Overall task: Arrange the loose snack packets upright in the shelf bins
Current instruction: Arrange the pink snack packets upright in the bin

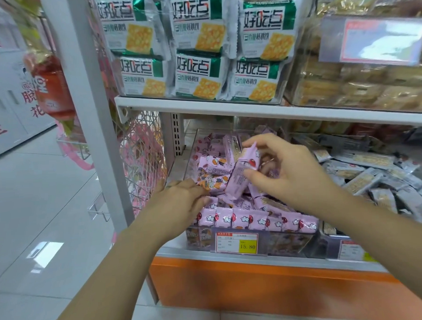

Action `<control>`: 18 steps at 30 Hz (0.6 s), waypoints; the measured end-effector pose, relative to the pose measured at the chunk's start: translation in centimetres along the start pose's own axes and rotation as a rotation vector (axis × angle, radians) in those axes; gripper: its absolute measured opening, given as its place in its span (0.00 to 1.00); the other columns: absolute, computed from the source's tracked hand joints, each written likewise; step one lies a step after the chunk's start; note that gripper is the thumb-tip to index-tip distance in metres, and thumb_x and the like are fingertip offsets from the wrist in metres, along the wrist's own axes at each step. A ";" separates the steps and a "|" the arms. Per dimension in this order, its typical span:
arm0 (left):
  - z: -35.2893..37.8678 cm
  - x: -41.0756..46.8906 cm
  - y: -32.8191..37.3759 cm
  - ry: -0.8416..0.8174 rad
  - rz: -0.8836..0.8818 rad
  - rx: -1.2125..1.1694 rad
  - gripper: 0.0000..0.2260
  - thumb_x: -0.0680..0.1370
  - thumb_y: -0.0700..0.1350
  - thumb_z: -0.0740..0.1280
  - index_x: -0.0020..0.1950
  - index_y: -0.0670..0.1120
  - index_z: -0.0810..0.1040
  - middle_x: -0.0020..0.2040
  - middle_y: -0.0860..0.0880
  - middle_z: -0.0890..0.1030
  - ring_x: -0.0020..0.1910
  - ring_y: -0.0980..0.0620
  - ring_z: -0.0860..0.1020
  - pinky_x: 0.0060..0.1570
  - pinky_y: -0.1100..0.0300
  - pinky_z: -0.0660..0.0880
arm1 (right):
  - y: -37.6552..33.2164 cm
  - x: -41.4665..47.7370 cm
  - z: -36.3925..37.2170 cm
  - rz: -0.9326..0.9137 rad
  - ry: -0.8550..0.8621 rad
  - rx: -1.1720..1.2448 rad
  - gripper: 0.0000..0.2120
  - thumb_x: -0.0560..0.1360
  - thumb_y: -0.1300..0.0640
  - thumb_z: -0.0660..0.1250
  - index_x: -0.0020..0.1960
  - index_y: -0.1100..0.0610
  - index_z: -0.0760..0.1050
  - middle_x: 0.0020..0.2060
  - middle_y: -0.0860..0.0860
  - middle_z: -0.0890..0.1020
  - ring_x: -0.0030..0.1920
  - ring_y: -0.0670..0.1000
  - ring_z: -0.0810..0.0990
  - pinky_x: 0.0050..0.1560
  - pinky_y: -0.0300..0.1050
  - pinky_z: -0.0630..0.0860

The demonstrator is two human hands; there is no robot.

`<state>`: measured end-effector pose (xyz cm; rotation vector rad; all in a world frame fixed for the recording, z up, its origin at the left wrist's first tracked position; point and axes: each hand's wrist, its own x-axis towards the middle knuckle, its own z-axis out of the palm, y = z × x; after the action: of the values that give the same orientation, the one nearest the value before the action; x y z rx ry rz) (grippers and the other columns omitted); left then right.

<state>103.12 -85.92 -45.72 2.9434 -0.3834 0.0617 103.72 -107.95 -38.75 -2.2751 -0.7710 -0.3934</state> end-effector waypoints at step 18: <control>-0.1 -0.1 0.1 -0.005 -0.018 -0.030 0.18 0.81 0.58 0.51 0.67 0.59 0.72 0.63 0.56 0.73 0.66 0.52 0.69 0.72 0.43 0.51 | 1.4 3.2 5.5 0.320 -0.490 -0.131 0.12 0.74 0.49 0.69 0.48 0.57 0.76 0.42 0.55 0.80 0.43 0.54 0.80 0.41 0.45 0.77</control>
<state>103.01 -85.95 -45.63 2.9172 -0.3557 0.0459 107.41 -103.59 -41.91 -2.6007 -0.6056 0.2819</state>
